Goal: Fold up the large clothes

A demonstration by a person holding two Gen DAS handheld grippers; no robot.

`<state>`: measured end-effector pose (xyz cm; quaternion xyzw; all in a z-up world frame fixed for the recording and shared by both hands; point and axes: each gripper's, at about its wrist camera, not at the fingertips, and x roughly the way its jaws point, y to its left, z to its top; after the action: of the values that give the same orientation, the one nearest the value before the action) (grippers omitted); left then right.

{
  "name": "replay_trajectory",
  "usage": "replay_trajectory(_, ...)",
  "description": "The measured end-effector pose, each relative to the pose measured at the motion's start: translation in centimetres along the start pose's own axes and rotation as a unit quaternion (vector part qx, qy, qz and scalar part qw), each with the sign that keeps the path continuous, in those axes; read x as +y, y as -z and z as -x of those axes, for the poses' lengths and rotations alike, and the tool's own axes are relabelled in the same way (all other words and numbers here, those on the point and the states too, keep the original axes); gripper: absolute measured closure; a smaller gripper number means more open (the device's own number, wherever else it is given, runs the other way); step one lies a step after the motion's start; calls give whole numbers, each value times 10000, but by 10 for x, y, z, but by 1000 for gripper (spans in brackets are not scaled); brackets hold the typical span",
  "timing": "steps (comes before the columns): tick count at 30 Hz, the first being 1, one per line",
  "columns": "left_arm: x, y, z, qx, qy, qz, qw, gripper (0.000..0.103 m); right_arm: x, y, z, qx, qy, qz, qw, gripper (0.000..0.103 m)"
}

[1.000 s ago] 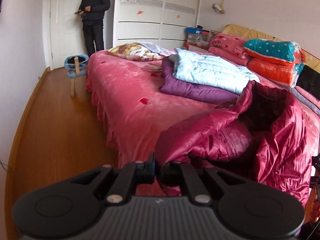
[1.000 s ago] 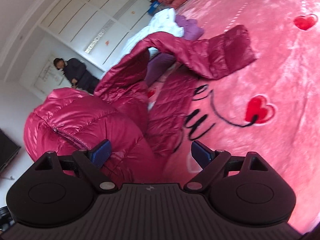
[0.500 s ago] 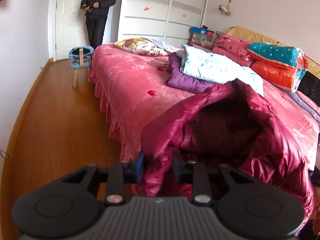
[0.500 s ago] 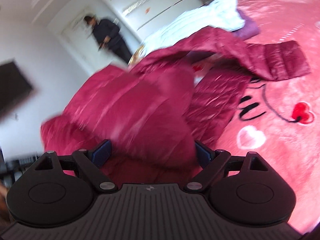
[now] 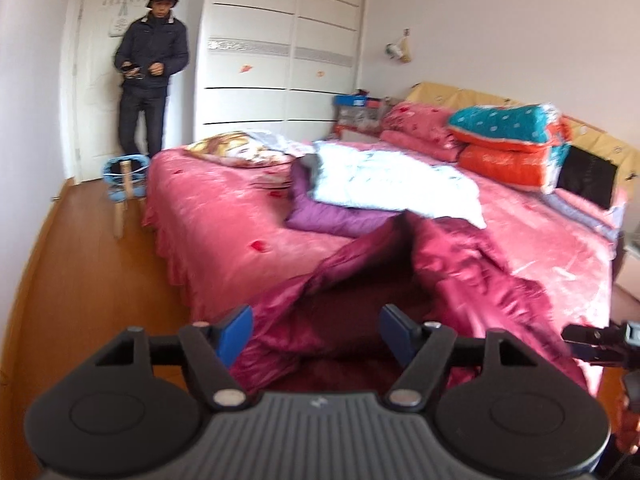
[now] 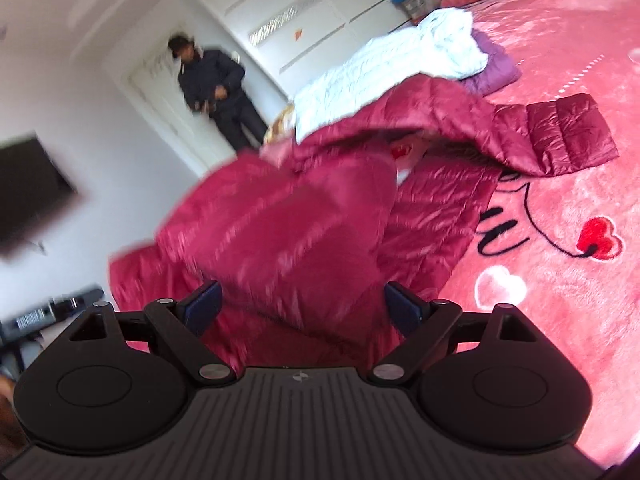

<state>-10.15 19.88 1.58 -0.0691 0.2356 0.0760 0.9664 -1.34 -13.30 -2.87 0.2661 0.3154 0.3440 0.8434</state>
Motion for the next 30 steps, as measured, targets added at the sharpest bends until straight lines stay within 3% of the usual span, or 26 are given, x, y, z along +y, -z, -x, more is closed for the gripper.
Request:
replay_trajectory(3, -11, -2, -5, 52, 371, 3, 9993, 32, -17, -13, 5, -325, -3, -368, 9988, 0)
replay_trajectory(7, -30, -2, -14, 108, 890, -200, 9958, 29, -59, -22, -3, -524, 364, -1052, 9924, 0)
replay_trajectory(12, -54, -1, -34, 258, 1161, -338, 9923, 26, -114, -21, -32, -405, 214, -1942, 9799, 0)
replay_trajectory(21, -73, 6, -73, 793, 1248, -209, 9888, 23, -133, -10, -97, 198, 189, -1944, 9805, 7)
replay_trajectory(23, -73, 8, -79, 878, 1256, -169, 9880, 30, -126, -10, -107, 278, 186, -1758, 9839, 15)
replay_trajectory(25, -75, 10, -82, 933, 1250, -183, 9876, 45, -120, -11, -115, 286, 105, -1591, 9868, 36)
replay_trajectory(26, -76, 11, -83, 958, 1250, -196, 9873, 51, -119, -11, -119, 274, 70, -1586, 9869, 41)
replay_trajectory(28, -77, 12, -84, 1001, 1267, -211, 9866, 69, -118, -10, -127, 270, 61, -1649, 9859, 61)
replay_trajectory(30, -78, 11, -85, 1001, 1306, -188, 9862, 80, -119, -8, -130, 186, 48, -1835, 9828, 69)
